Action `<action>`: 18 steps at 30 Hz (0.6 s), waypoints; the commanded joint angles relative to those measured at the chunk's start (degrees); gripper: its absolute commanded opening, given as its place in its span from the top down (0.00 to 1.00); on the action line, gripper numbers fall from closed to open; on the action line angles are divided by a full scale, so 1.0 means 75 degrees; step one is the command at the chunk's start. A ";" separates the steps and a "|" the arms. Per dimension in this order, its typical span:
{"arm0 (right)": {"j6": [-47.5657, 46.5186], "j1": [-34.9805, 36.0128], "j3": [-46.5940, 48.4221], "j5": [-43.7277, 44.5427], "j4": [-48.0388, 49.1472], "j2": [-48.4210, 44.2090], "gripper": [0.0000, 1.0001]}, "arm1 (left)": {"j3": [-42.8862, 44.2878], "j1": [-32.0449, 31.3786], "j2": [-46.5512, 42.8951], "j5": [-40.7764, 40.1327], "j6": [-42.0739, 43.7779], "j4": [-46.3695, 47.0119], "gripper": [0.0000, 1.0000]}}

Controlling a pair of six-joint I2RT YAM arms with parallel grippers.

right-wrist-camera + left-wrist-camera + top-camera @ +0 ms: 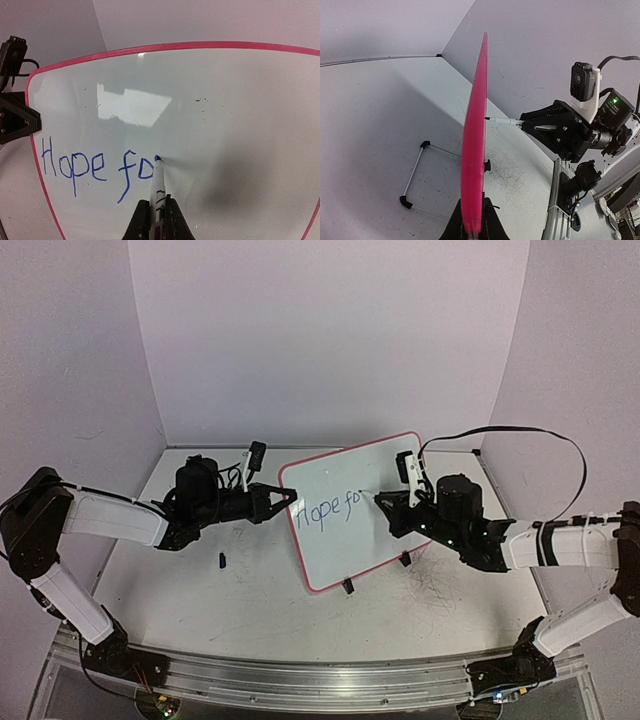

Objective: Write a sentence on the whiteboard

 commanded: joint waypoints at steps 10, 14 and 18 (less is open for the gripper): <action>0.0352 0.0010 -0.0548 0.0113 -0.0141 -0.0314 1.00 | 0.0035 0.0014 -0.0116 -0.0325 0.0672 -0.0225 1.00; 0.0316 0.0009 -0.0450 0.0113 -0.0048 -0.0305 1.00 | 0.0060 0.0014 -0.0104 -0.0307 0.0655 -0.0224 1.00; 0.0286 0.0009 -0.0272 0.0135 0.0084 -0.0236 1.00 | 0.0054 0.0014 -0.0127 -0.0308 0.0647 -0.0224 1.00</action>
